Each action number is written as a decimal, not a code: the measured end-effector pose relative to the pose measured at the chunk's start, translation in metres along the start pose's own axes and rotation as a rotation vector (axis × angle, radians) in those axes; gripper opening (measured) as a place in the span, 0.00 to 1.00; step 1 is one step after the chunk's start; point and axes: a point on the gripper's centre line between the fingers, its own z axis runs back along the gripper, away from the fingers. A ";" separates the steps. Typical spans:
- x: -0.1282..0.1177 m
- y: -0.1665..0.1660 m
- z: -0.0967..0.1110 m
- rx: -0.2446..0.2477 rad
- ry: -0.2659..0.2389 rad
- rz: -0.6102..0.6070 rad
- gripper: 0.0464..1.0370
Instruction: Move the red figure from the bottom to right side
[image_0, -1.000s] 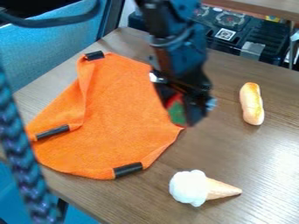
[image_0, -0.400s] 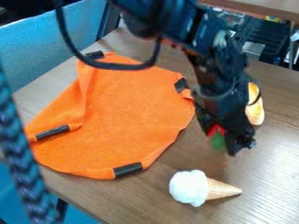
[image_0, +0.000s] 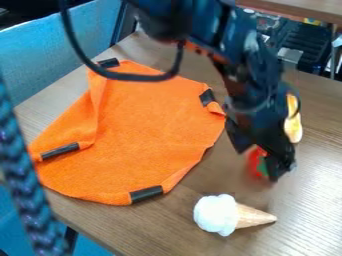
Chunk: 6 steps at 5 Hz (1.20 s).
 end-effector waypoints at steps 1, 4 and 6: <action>0.009 0.024 0.059 -0.013 -0.126 0.015 0.96; -0.120 0.095 0.162 0.041 0.186 -0.154 0.96; -0.120 0.093 0.161 0.016 0.194 -0.163 0.96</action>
